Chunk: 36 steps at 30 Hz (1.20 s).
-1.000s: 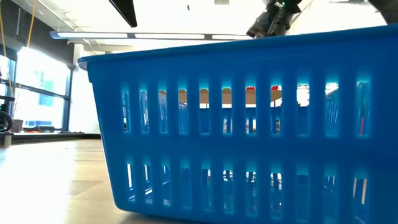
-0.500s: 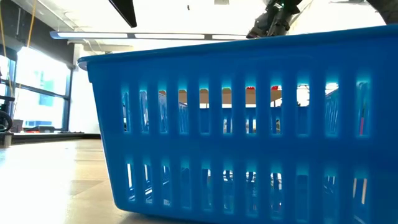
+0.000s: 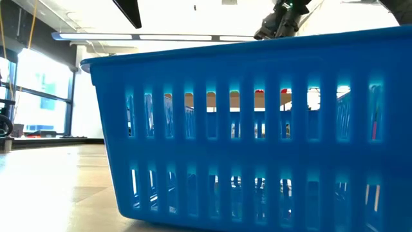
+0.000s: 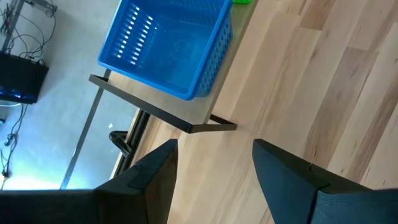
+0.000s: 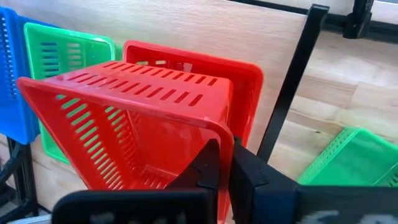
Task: Stack baskets on shelf by color
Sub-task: Stack the left red bin on top of the other red bin on the shelf, then stack the top green bin on top of the other green bin on the shelf
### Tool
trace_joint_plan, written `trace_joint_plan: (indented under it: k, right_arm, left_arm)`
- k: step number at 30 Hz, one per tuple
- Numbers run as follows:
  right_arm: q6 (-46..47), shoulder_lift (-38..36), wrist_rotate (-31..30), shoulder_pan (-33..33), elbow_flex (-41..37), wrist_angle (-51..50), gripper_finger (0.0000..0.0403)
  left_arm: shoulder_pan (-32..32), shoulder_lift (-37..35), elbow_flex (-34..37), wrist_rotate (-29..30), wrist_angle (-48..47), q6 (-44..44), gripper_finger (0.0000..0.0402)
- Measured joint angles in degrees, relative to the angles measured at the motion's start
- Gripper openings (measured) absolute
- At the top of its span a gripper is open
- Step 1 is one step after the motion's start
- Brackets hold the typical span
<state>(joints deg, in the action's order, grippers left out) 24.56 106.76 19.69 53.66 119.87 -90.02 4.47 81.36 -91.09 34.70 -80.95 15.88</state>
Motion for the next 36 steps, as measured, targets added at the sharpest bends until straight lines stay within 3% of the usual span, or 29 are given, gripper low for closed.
trace_joint_plan:
  k: [13, 21, 29, 36]
  right_arm:
    - [-0.2, 0.0, -3.0, -0.2, 0.0, 0.0, 0.0095]
    - [-2.9, -2.5, -3.3, 0.3, 1.2, 0.0, 0.0100]
    - [-9.8, -6.6, -5.8, -3.8, 1.2, 0.0, 0.0101]
    - [-12.9, -8.4, -13.6, -8.6, 1.2, 0.0, 0.0101]
  left_arm:
    - [0.0, 0.0, 0.0, 0.0, 0.0, 0.0, 0.0197]
    - [0.0, 0.0, 0.0, -0.9, 0.0, 0.0, 0.0197]
    - [0.0, 0.0, 0.0, -3.3, 0.2, 0.3, 0.0197]
    - [0.0, 0.0, 0.0, -7.6, 0.2, 0.5, 0.0197]
